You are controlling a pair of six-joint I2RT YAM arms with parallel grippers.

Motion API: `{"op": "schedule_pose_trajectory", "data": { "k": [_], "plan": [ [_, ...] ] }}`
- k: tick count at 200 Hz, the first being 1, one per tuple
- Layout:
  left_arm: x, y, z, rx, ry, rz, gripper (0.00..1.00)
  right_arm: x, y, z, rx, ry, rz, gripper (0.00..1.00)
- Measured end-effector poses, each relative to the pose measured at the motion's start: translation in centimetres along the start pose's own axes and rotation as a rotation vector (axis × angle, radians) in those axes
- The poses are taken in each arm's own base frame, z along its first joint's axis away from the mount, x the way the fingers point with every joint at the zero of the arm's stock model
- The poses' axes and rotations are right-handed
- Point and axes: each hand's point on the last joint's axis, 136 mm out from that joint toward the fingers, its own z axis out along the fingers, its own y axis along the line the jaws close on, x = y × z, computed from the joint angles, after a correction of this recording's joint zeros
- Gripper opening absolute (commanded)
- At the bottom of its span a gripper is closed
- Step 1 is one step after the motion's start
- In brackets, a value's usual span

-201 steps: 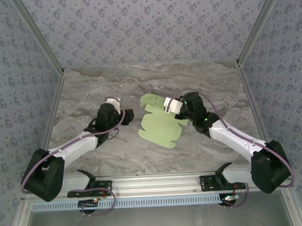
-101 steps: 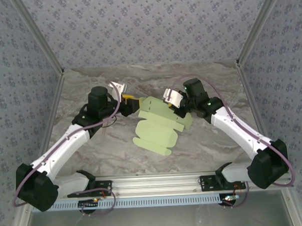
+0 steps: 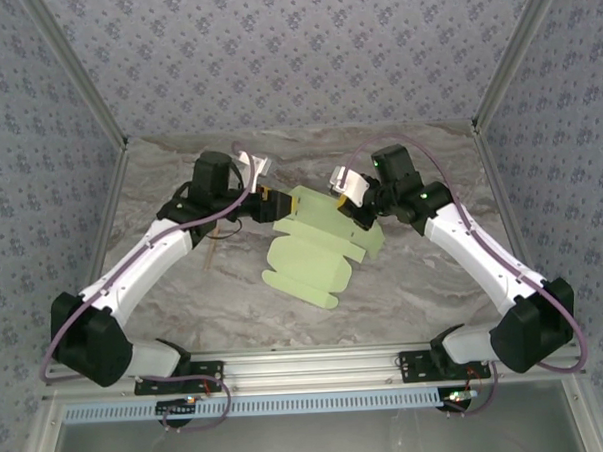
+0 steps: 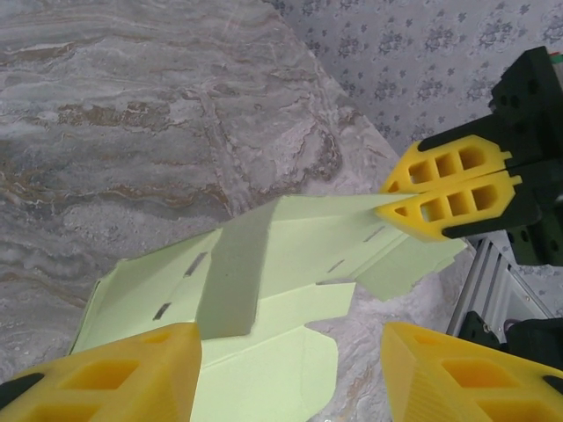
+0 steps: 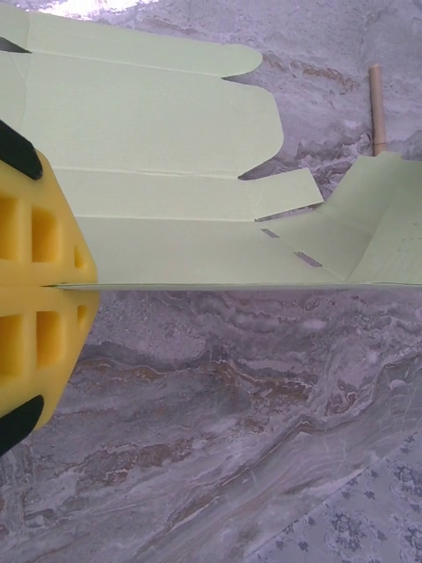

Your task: Fold the paper box

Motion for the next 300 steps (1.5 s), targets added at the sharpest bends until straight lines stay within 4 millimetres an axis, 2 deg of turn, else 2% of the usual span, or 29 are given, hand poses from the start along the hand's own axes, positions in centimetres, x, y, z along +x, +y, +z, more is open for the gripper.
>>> {"op": "schedule_pose_trajectory", "data": {
  "k": [36, 102, 148, 185, 237, 300],
  "plan": [
    [-0.2, 0.3, 0.4, -0.008, 0.006, 0.0, 0.56, 0.0, 0.1, 0.0, -0.006, 0.001, 0.005, 0.0],
    [0.0, -1.7, 1.9, 0.047, 0.024, 0.041, 0.51, -0.1, 0.2, 0.2, -0.015, -0.005, 0.037, 0.0],
    [0.0, -1.9, 2.8, 0.065, 0.024, 0.052, 0.5, -0.3, 0.3, 0.3, -0.03, -0.016, 0.061, 0.0],
    [-0.5, -1.6, 2.8, 0.045, 0.006, 0.067, 0.51, -0.4, 0.2, 0.3, -0.026, -0.023, 0.068, 0.0],
    [-1.0, -0.1, 2.7, -0.035, -0.016, 0.094, 0.53, -0.5, 0.3, 0.3, -0.036, -0.03, 0.07, 0.0],
    [-1.3, -1.1, 2.7, 0.013, -0.022, 0.103, 0.47, -0.6, 0.3, 0.3, -0.042, -0.037, 0.077, 0.0]
  ]
}}
